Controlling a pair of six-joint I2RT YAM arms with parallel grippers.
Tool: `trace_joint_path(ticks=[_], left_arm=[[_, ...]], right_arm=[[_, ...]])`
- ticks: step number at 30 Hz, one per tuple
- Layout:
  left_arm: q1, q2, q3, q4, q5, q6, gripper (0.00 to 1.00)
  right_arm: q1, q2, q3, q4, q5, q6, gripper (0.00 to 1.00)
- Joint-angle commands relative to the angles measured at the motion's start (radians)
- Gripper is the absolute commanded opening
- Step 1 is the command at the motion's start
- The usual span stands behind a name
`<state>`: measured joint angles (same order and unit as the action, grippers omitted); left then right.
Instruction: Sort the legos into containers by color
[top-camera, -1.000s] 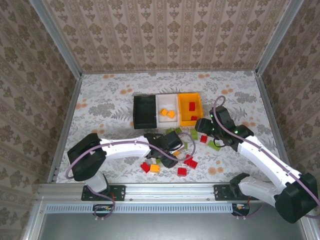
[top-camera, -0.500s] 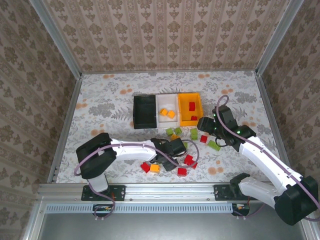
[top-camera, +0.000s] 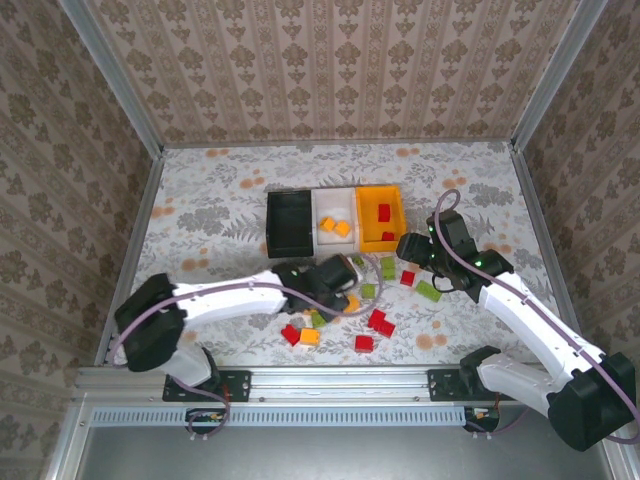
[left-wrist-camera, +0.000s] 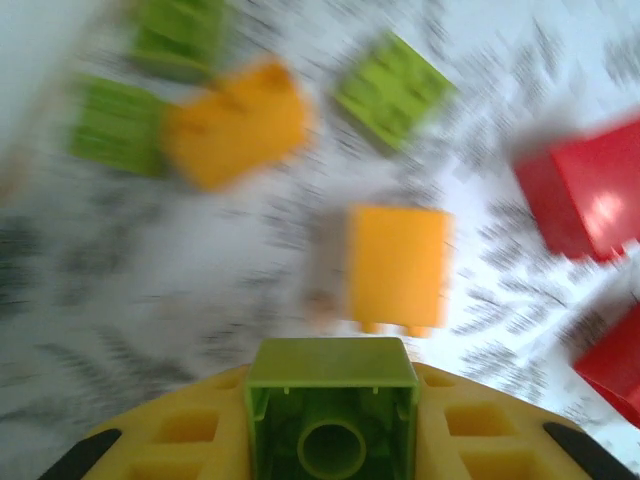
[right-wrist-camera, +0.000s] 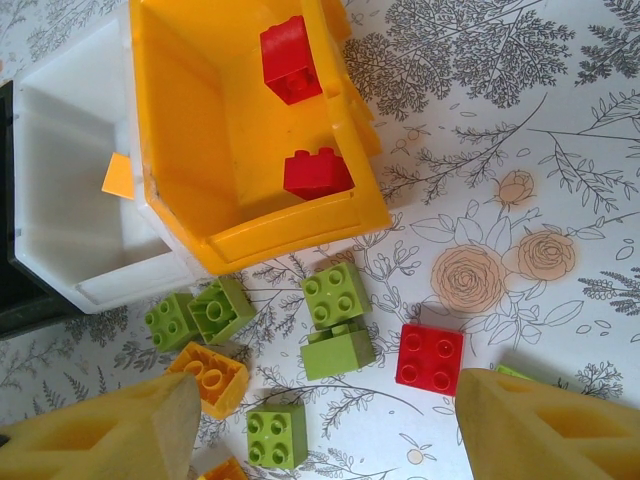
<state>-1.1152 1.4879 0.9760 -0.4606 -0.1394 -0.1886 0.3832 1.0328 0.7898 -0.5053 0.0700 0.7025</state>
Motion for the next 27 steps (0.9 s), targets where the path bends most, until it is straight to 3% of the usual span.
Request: trace_joint_path(ticks=[1, 7, 16, 21, 27], left_arm=[[0.125, -0.086, 0.020, 0.021, -0.101, -0.041, 0.28], [0.378, -0.007, 0.087, 0.123, -0.073, -0.080, 0.29], [0.514, 0.252, 0.271, 0.069, -0.101, -0.093, 0.30], [0.519, 0.283, 0.303, 0.061, -0.070, -0.112, 0.64], [0.494, 0.186, 0.319, 0.086, -0.033, -0.124, 0.81]], right_arm=[[-0.007, -0.013, 0.014, -0.024, -0.010, -0.011, 0.69], [-0.007, 0.005, 0.014, -0.025, -0.003, -0.017, 0.69], [-0.010, 0.023, 0.025, -0.059, -0.007, -0.015, 0.69], [-0.011, 0.030, 0.023, -0.078, -0.002, -0.016, 0.69], [-0.020, 0.066, 0.013, -0.069, 0.009, -0.012, 0.70]])
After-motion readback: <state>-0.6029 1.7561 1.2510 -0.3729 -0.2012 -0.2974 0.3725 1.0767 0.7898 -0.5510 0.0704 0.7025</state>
